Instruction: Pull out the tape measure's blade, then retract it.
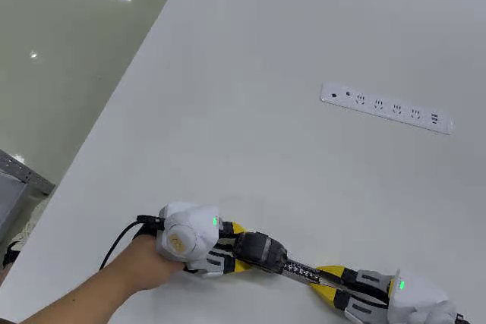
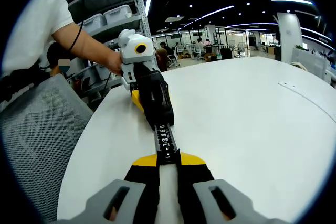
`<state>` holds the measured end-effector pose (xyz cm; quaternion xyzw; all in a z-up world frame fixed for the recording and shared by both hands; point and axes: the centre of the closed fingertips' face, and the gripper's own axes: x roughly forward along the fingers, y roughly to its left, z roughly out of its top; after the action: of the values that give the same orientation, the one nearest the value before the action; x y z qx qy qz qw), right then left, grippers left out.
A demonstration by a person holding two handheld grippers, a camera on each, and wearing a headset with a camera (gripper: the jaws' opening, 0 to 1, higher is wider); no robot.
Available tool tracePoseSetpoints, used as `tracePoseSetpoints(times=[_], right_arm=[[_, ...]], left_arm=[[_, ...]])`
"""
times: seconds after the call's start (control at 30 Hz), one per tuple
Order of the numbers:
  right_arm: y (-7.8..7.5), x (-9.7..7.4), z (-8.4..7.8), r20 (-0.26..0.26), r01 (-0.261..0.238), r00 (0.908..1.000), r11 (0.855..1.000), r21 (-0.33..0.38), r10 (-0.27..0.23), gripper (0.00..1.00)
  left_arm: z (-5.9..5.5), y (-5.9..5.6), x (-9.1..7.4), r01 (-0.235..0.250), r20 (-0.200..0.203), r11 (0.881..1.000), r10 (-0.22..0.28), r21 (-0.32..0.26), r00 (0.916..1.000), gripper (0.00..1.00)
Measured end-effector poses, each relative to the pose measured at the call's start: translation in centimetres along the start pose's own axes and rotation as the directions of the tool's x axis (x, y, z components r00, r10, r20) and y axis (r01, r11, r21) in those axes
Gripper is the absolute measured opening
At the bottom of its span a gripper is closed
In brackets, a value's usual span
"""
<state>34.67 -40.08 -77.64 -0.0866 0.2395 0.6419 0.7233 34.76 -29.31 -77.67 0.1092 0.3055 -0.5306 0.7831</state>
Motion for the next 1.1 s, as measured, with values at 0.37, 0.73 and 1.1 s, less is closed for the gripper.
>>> tracePoseSetpoints(times=[0.37, 0.73, 1.1], right_arm=[[-0.3, -0.6, -0.4, -0.004, 0.003, 1.0, 1.0, 0.0, -0.003, 0.1], [-0.4, -1.4, -0.7, -0.002, 0.013, 0.9999, 1.0, 0.01, -0.013, 0.1], [-0.7, -2.4, -1.2, -0.002, 0.022, 0.9998, 0.999, 0.024, -0.022, 0.1]], left_arm=[[0.0, 0.0, 0.0, -0.002, -0.002, 1.0, 0.002, -0.001, 1.0, 0.26], [0.0, 0.0, 0.0, -0.004, -0.005, 1.0, 0.004, 0.001, 1.0, 0.26], [0.0, 0.0, 0.0, -0.005, -0.007, 1.0, 0.005, 0.001, 1.0, 0.26]])
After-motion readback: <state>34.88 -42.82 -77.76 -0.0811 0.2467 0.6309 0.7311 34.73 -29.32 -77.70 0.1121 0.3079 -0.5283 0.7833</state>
